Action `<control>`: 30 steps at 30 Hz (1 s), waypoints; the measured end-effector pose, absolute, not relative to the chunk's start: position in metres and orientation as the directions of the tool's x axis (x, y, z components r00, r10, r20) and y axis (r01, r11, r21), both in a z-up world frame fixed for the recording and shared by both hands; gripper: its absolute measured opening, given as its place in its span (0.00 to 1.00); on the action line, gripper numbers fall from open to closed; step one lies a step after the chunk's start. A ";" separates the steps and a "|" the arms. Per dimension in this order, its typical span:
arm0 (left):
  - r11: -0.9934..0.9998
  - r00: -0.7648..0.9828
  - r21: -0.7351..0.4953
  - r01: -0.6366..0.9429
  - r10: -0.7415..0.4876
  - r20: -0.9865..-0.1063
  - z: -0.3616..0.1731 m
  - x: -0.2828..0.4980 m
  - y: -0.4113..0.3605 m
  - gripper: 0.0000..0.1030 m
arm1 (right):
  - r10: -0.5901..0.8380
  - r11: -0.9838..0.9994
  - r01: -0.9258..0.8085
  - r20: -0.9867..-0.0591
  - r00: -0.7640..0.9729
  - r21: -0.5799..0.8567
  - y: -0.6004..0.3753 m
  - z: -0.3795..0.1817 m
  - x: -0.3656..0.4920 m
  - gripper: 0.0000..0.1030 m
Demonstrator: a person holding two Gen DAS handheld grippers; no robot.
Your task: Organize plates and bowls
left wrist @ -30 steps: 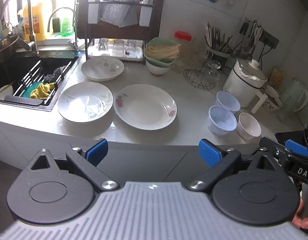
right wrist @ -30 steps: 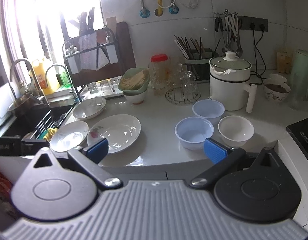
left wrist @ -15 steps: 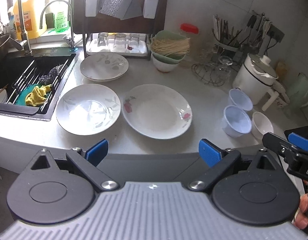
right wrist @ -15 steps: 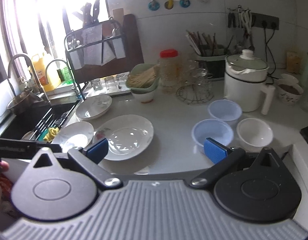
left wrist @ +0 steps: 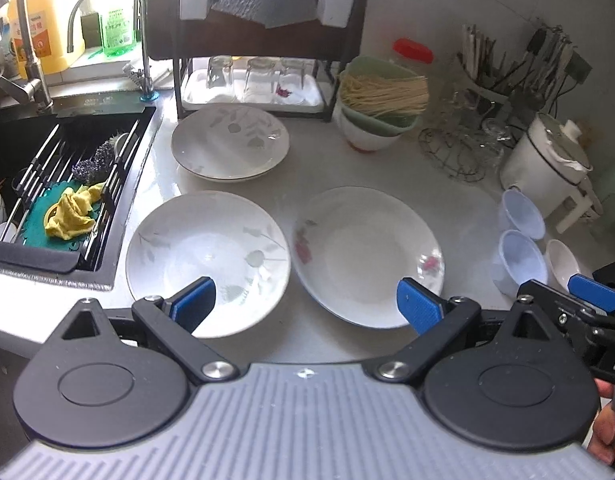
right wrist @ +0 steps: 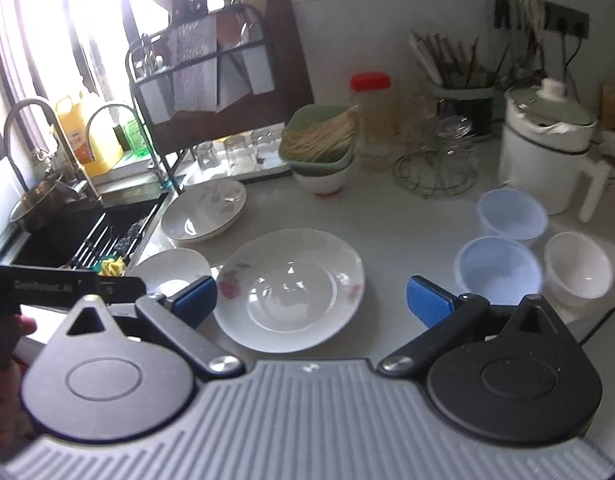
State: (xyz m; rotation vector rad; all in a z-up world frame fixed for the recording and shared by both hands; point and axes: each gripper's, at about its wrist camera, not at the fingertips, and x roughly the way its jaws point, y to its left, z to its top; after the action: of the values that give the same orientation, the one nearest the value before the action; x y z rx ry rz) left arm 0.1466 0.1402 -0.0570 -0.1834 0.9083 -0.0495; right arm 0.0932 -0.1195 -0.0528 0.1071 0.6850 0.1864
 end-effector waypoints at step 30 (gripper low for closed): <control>0.966 0.405 -0.207 0.158 -0.255 -0.878 -0.186 0.284 0.305 0.83 | 0.232 0.969 -0.037 -0.846 0.480 0.245 0.044 -0.159 0.187 0.48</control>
State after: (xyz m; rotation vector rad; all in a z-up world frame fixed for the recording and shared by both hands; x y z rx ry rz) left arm 0.2837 0.3050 -0.1860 -0.0962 1.1250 -0.2608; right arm 0.1875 0.0442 -0.1587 0.2036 1.0598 0.1658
